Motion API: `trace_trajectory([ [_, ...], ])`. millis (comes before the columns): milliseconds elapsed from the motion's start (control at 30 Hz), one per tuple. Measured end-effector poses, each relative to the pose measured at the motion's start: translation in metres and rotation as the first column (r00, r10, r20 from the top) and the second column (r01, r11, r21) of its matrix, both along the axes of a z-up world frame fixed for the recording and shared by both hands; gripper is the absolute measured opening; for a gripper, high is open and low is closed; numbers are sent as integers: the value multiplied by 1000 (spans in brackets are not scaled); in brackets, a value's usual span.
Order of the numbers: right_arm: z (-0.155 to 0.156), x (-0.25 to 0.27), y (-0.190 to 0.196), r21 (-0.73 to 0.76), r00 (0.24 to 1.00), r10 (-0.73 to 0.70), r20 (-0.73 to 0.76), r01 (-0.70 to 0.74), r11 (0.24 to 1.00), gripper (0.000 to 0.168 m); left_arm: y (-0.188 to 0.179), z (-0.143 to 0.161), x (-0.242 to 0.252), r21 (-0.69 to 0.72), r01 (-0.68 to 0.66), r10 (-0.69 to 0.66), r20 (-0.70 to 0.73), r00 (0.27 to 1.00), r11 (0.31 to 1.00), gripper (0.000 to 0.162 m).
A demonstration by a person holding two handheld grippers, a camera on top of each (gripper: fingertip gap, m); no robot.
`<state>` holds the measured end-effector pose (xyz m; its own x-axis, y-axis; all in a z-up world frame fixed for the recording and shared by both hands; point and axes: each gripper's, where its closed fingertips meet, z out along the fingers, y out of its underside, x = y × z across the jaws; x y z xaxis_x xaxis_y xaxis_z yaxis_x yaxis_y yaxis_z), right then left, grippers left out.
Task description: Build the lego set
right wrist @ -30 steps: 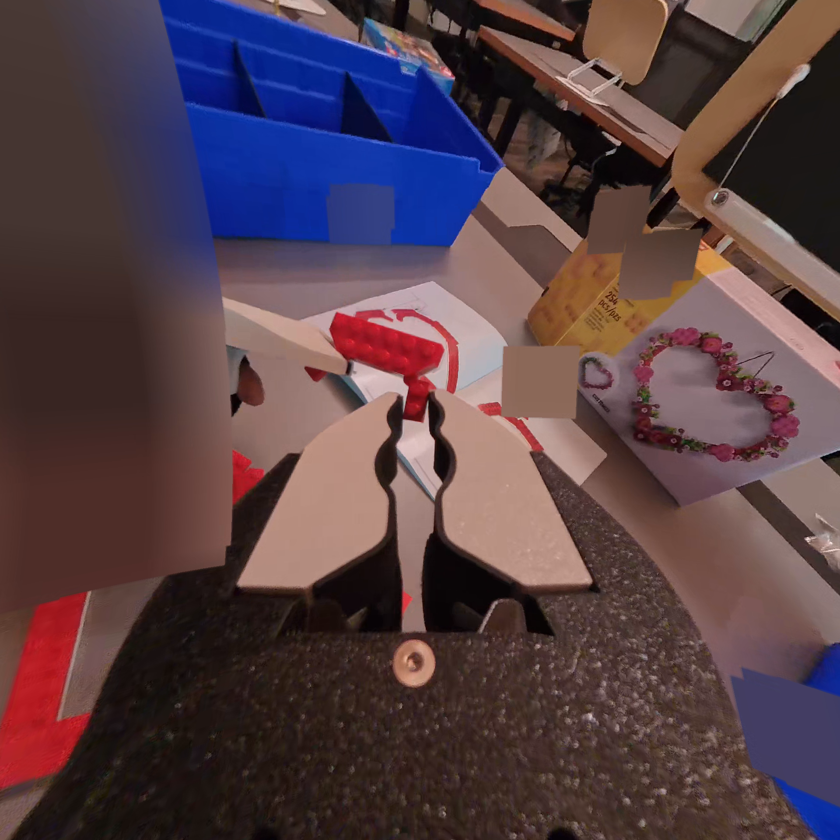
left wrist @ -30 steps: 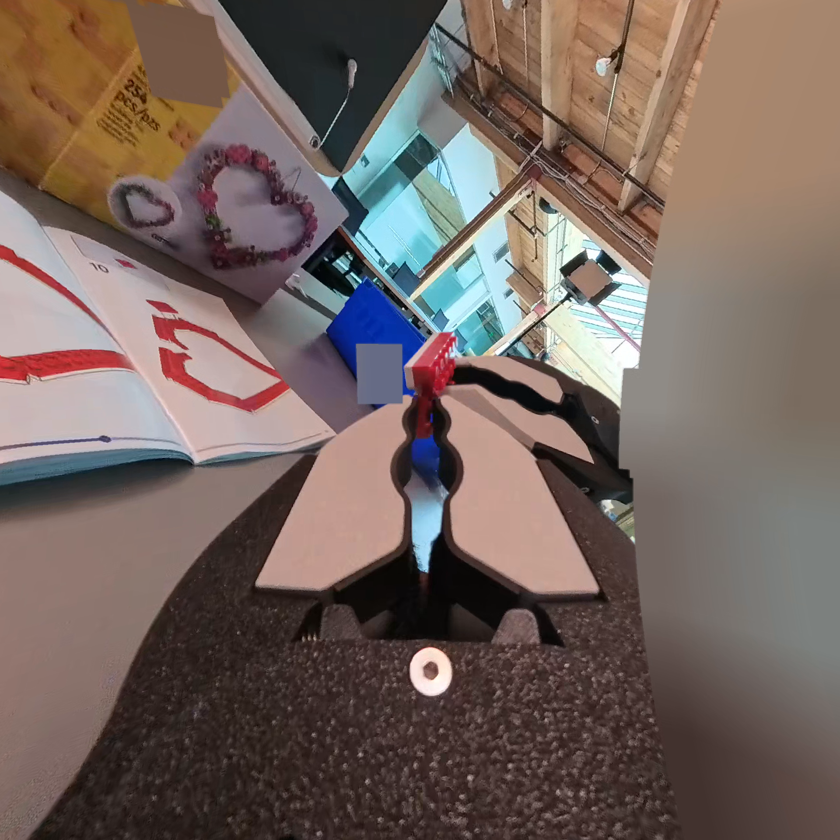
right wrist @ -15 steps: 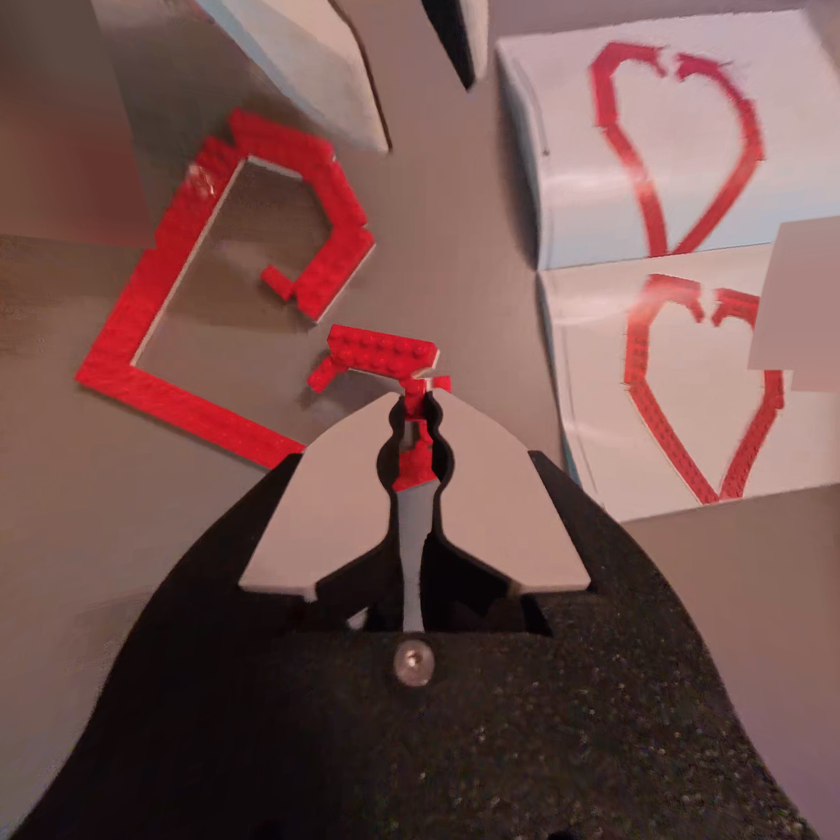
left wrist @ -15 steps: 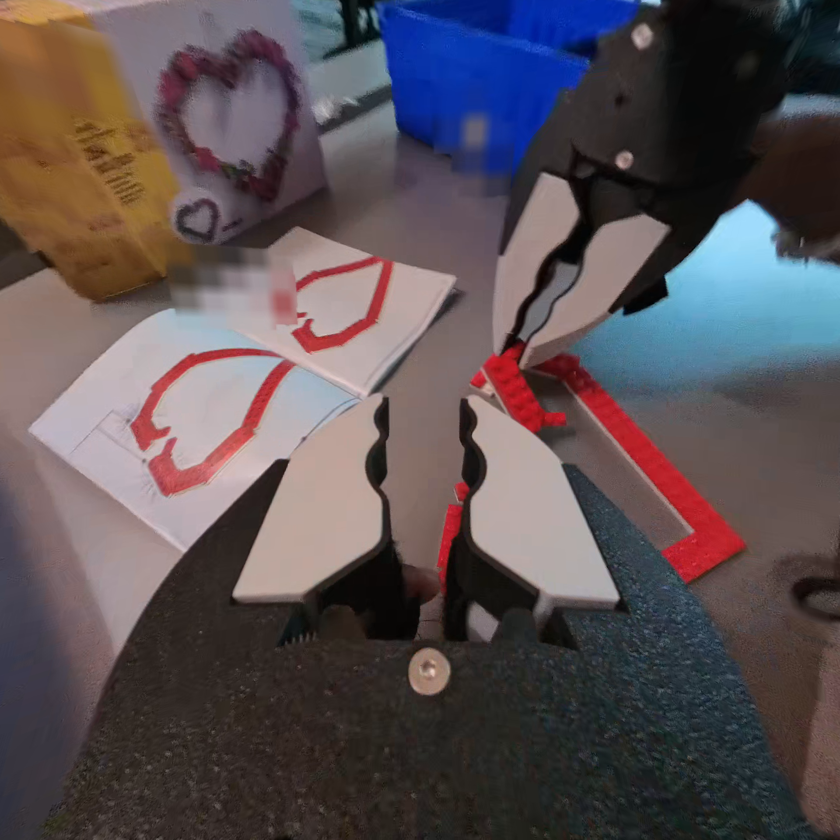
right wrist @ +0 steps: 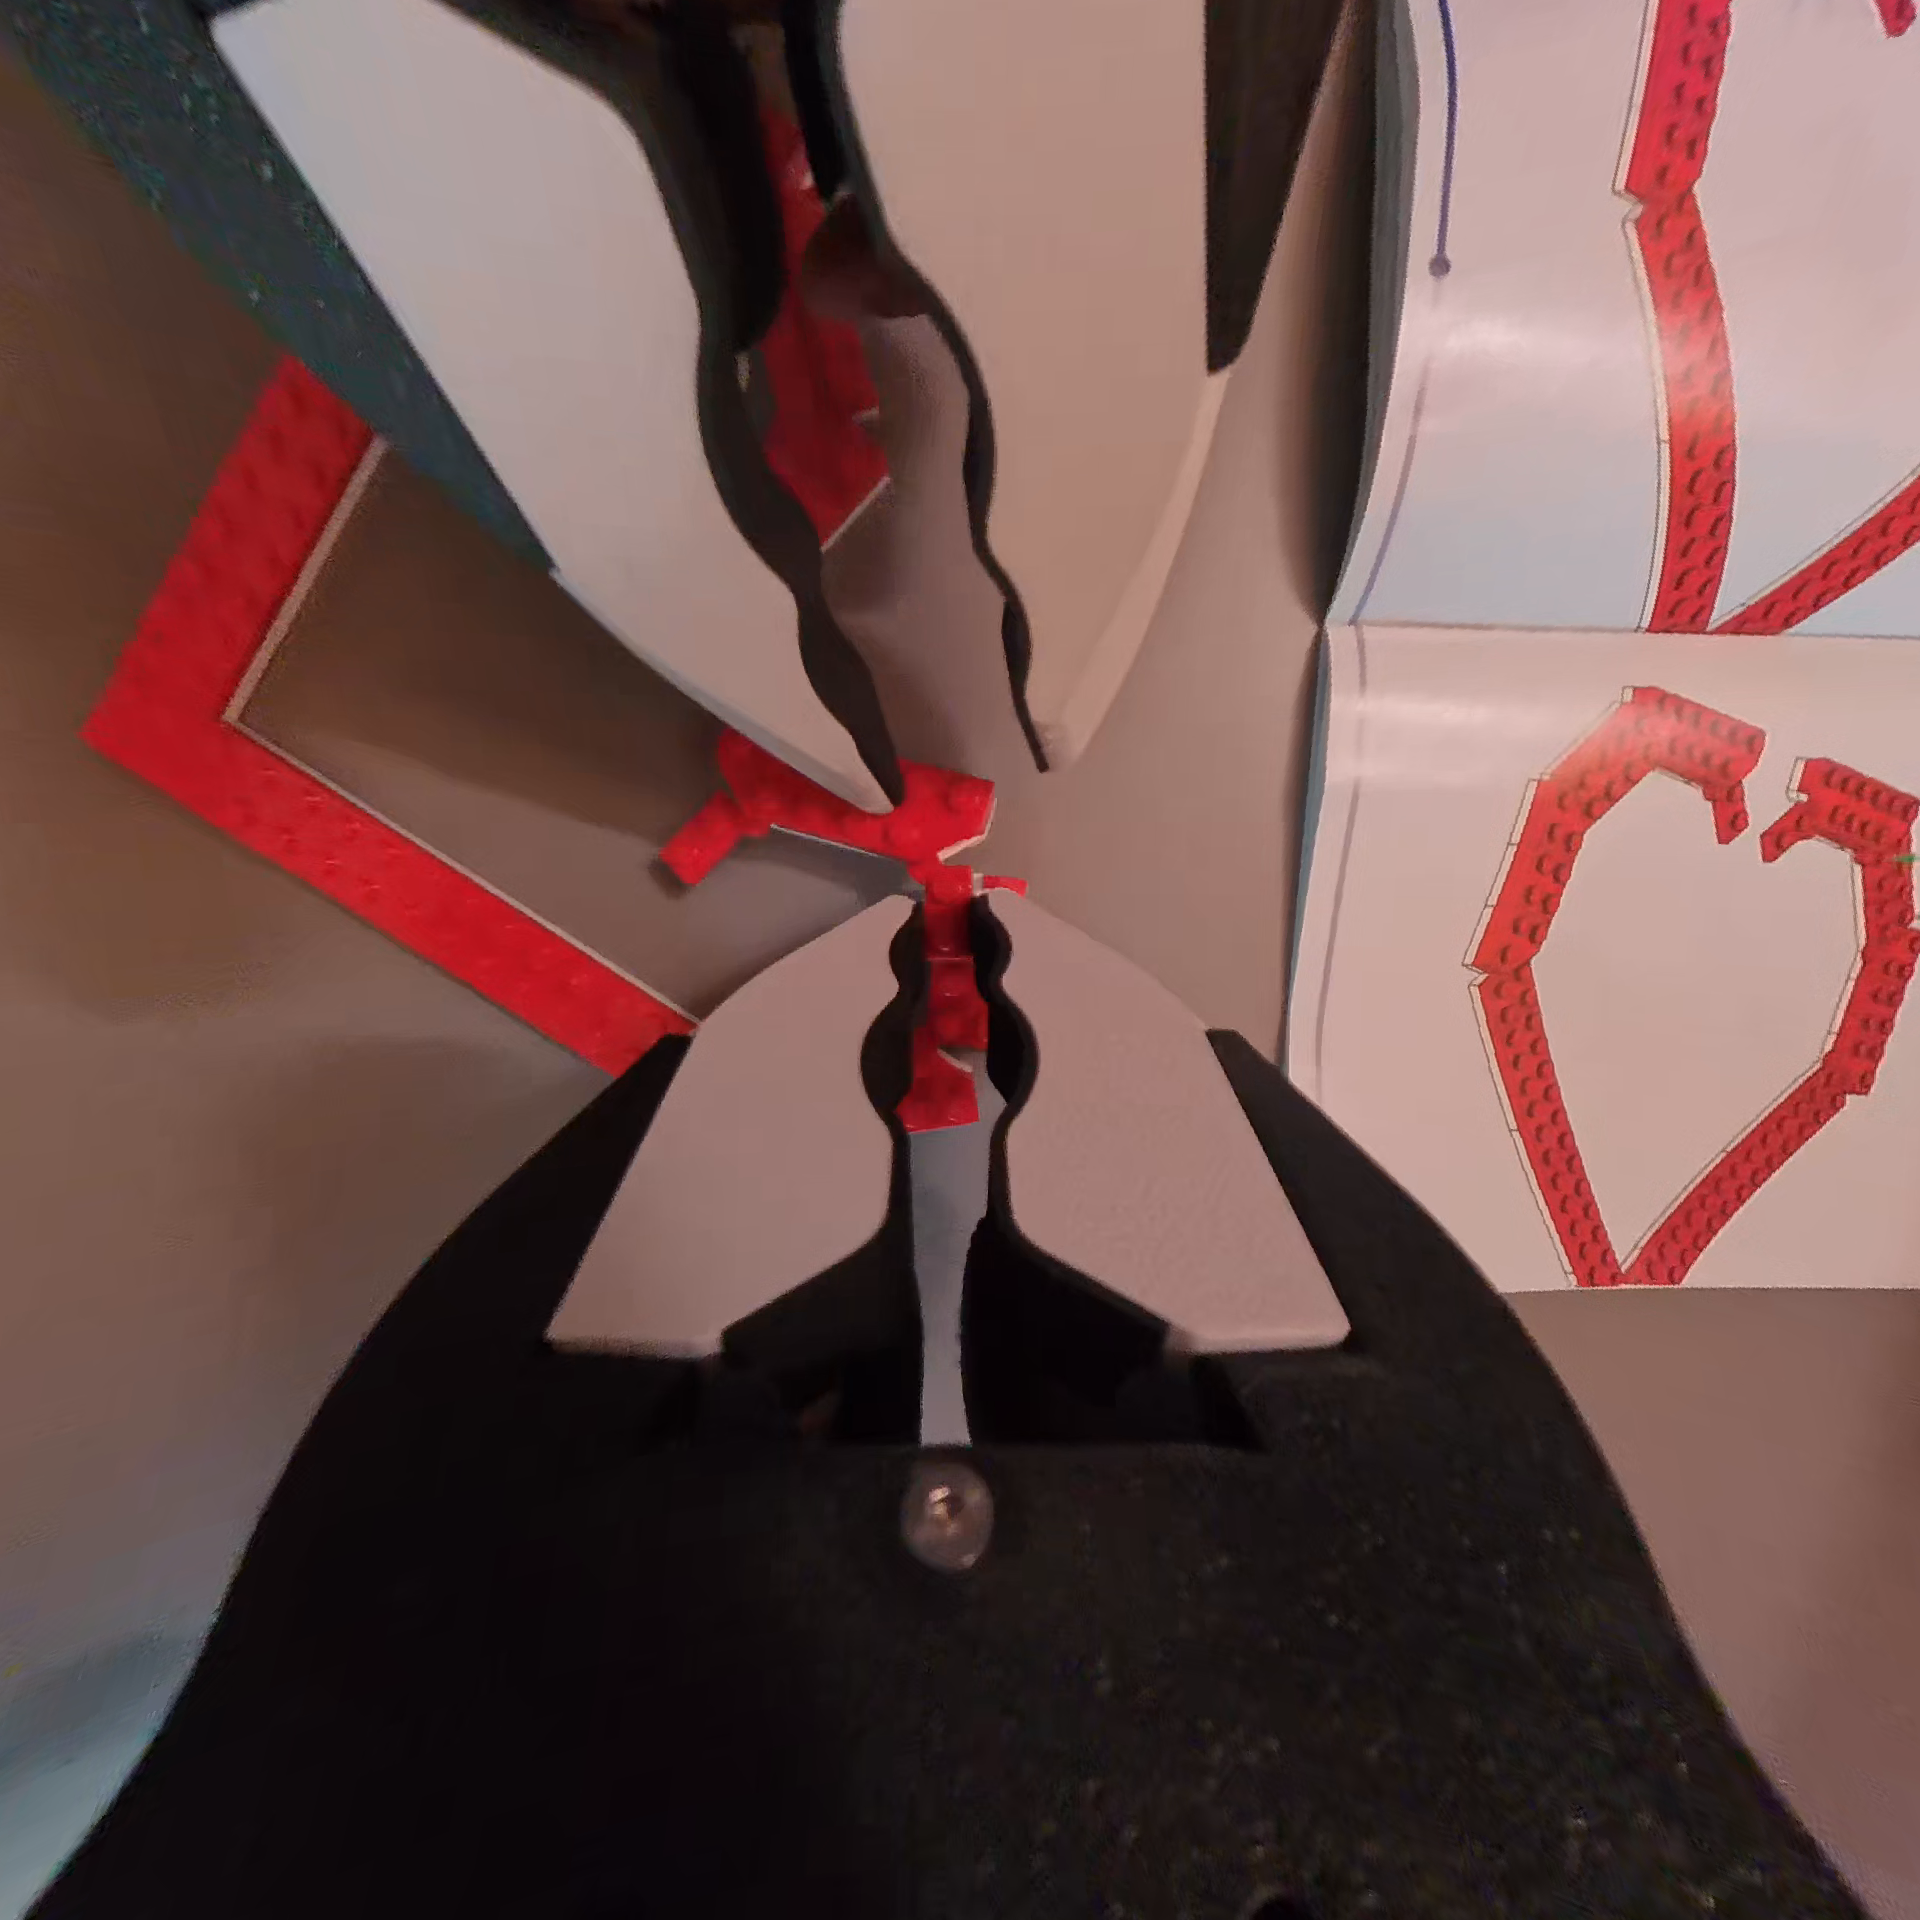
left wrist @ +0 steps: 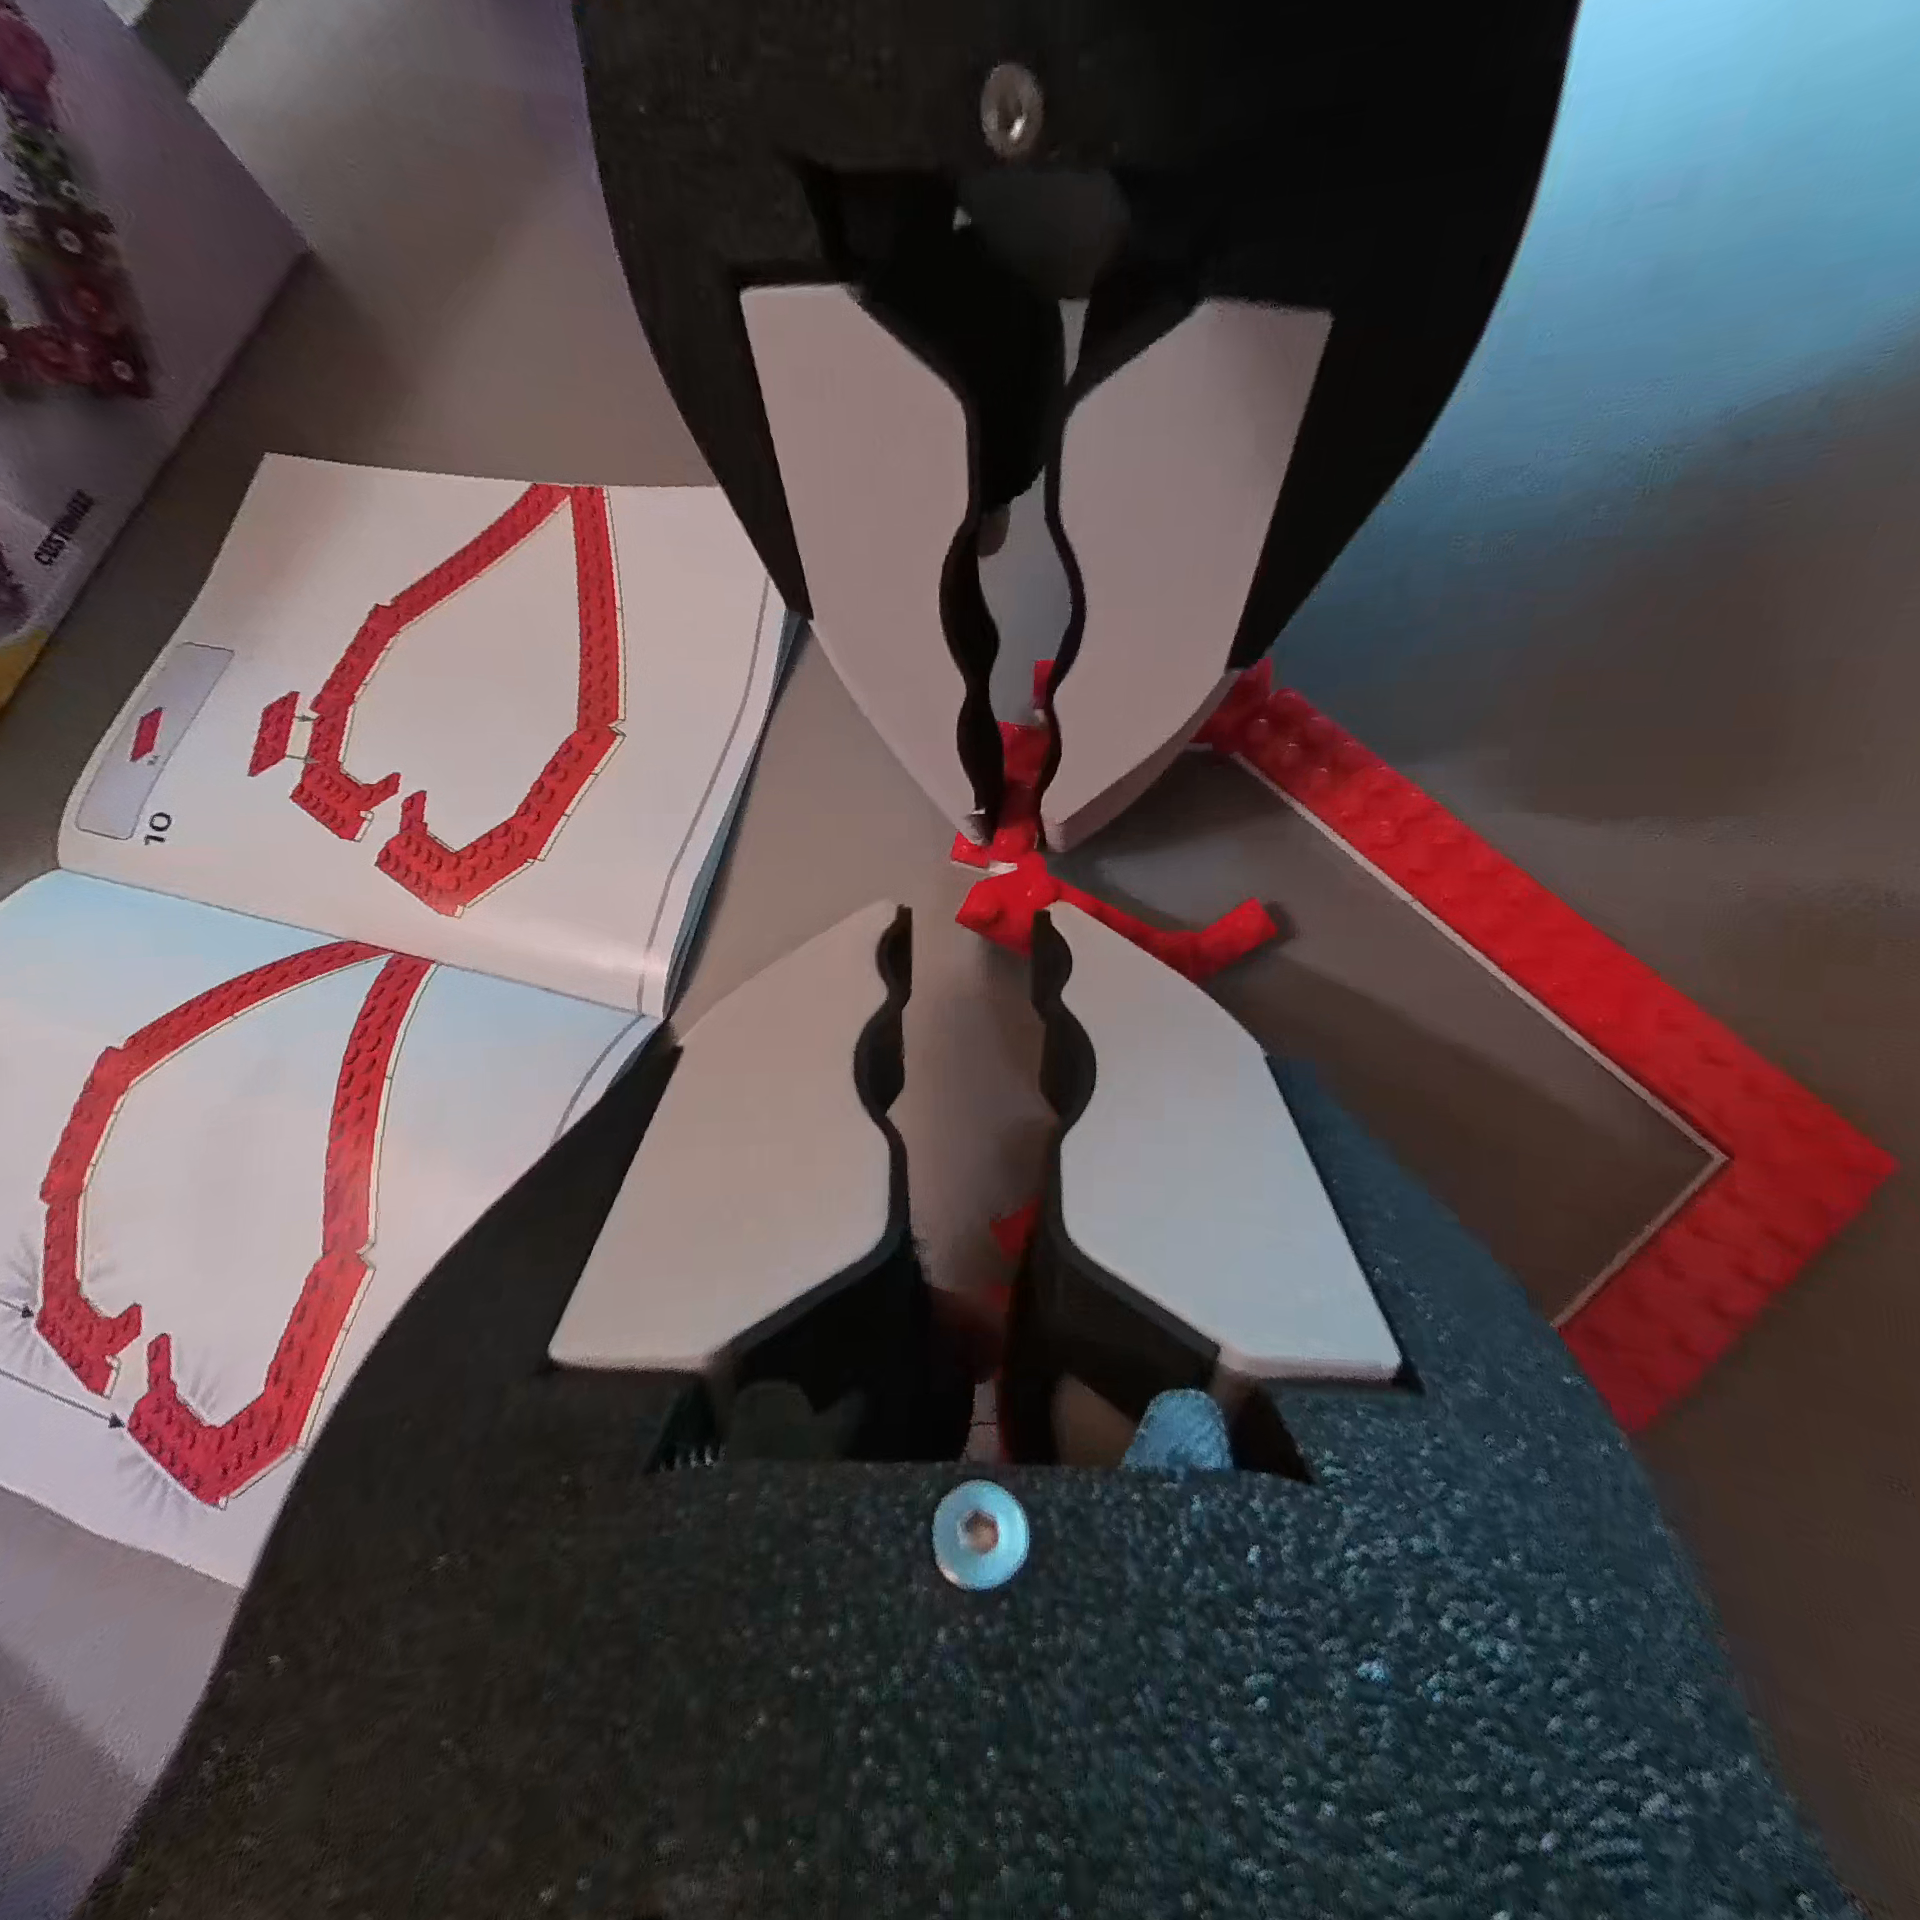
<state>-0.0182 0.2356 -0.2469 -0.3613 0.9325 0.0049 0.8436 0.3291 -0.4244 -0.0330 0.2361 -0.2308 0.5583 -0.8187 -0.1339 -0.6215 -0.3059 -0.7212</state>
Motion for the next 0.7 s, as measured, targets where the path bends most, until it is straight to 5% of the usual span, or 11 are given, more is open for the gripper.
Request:
trace_trajectory([
  [433, 1, -3, 1, 21, 991, -92, -100, 95, 995, 8, 5, -4, -4, -15, -23, 22, -34, 999, 1000, 21],
  [700, 1, -4, 3, 45, 981, -124, -150, 132, 990, 14, 6, -5, -3, -38, -52, 49, -73, 996, 998, 36],
])
